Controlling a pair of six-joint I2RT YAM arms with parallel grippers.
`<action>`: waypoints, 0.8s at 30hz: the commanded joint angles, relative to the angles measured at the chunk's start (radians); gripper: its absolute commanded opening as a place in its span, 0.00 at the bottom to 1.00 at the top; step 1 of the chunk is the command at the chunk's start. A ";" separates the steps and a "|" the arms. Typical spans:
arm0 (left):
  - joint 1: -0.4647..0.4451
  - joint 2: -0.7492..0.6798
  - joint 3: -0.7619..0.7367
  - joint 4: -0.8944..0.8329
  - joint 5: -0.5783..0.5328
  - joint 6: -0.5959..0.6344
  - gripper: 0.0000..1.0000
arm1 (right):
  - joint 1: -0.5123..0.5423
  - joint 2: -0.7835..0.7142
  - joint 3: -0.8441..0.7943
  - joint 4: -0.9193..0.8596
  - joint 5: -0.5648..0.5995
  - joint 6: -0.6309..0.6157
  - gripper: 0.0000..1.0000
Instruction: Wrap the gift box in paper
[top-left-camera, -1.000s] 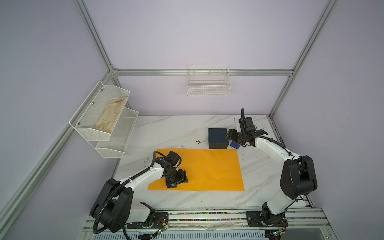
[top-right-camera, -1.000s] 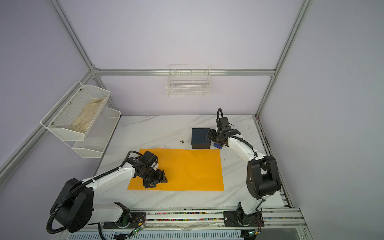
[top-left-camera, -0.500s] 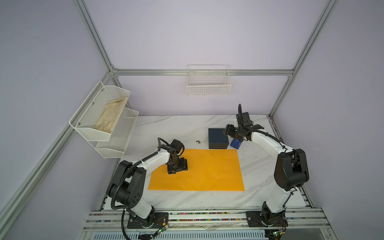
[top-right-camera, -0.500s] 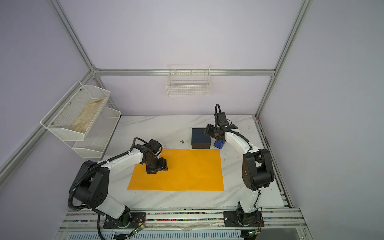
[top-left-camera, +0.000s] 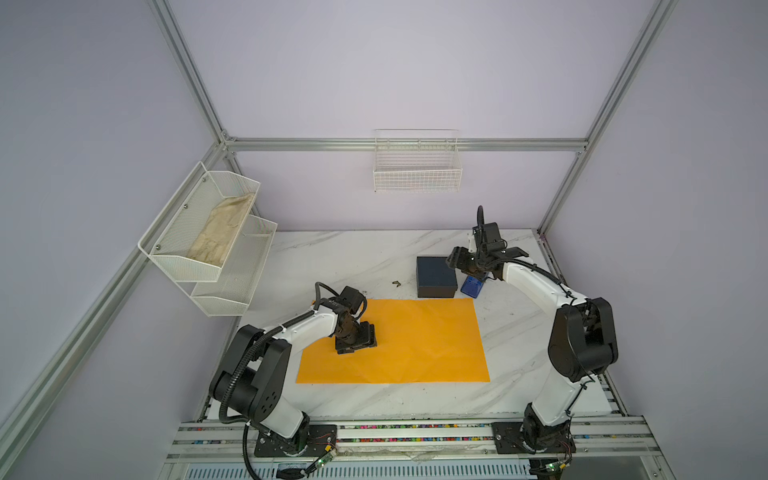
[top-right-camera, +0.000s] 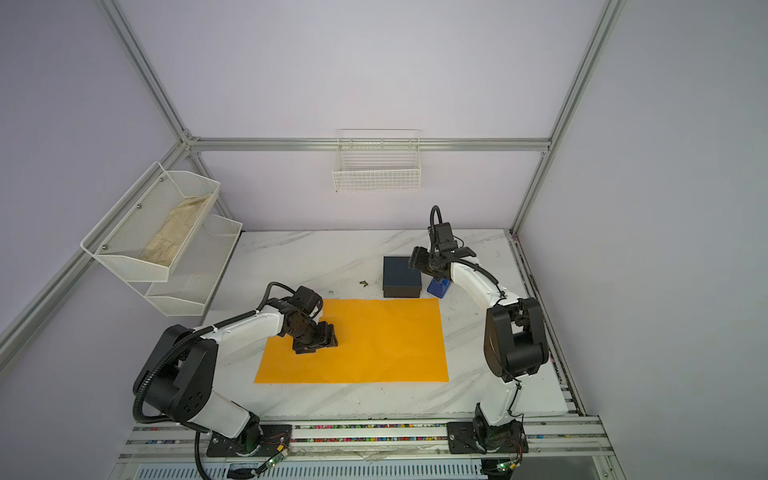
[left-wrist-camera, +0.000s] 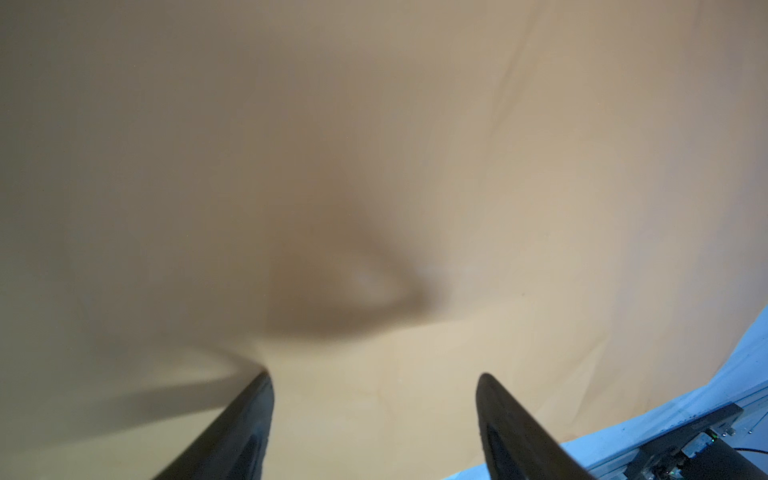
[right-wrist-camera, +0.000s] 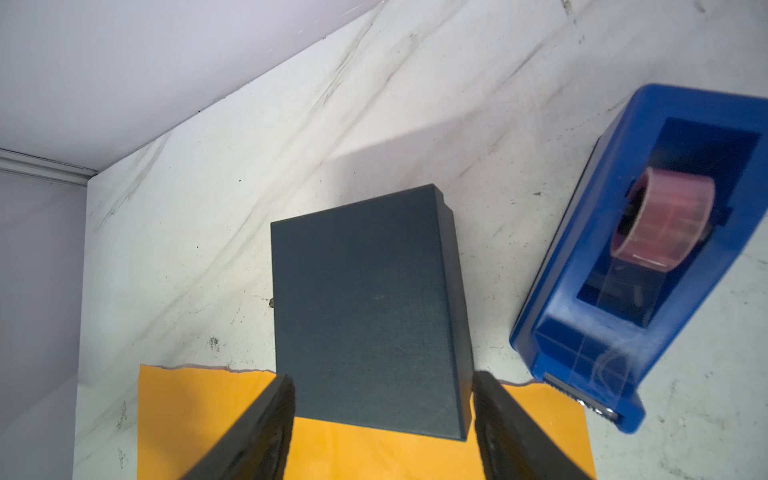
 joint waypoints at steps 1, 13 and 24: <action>-0.008 -0.015 -0.074 0.005 0.044 -0.046 0.76 | -0.003 0.006 0.014 -0.024 -0.004 0.000 0.70; -0.012 -0.037 0.085 -0.057 0.007 -0.021 0.77 | -0.011 0.173 0.110 -0.031 -0.026 -0.038 0.70; 0.030 0.006 0.354 -0.131 -0.067 0.061 0.78 | 0.003 0.268 0.097 0.015 -0.124 -0.034 0.69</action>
